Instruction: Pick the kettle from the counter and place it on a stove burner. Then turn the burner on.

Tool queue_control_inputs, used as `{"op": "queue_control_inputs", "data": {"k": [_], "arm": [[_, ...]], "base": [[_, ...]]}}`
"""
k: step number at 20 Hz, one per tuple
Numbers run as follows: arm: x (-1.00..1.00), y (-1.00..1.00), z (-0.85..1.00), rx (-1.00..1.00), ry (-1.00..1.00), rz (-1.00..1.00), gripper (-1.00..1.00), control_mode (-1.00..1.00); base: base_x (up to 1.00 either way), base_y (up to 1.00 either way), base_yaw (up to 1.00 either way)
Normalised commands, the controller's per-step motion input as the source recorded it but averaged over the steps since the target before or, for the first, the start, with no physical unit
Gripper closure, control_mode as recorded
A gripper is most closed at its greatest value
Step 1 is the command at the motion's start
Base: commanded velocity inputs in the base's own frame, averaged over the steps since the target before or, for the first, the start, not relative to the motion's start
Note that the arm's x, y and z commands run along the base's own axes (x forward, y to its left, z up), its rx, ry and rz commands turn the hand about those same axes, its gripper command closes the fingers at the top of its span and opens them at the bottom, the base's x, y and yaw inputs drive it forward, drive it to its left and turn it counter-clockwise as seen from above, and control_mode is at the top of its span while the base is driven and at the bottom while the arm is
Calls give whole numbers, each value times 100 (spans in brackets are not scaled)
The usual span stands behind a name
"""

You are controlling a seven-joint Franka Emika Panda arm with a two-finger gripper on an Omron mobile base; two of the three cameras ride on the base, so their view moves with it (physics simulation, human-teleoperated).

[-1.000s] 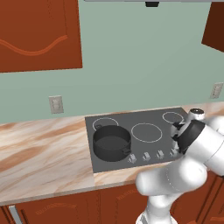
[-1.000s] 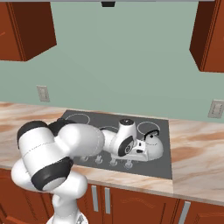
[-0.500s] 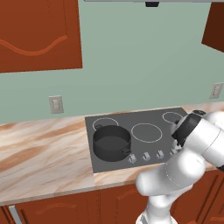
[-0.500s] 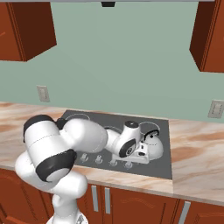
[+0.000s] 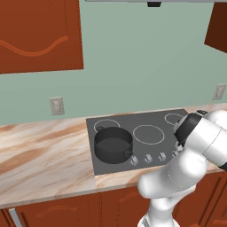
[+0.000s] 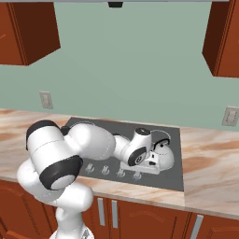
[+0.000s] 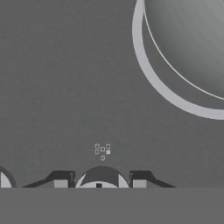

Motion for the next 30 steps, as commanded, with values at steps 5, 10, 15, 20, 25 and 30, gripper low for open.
{"op": "queue_control_inputs", "data": {"k": [5,10,15,20,25,30], "arm": [[-30,0,0,0,-5,12,100,-100],[-46,5,-13,0,-1,67,100,-100],[-7,2,-32,0,0,96,100,-100],[0,0,-35,0,0,99,100,-100],[-13,2,-11,0,0,46,100,-100],[-32,0,22,0,-2,0,100,-100]], "base": [[0,0,0],[0,0,0],[0,0,0],[0,0,0],[0,0,0],[0,0,0]]}}
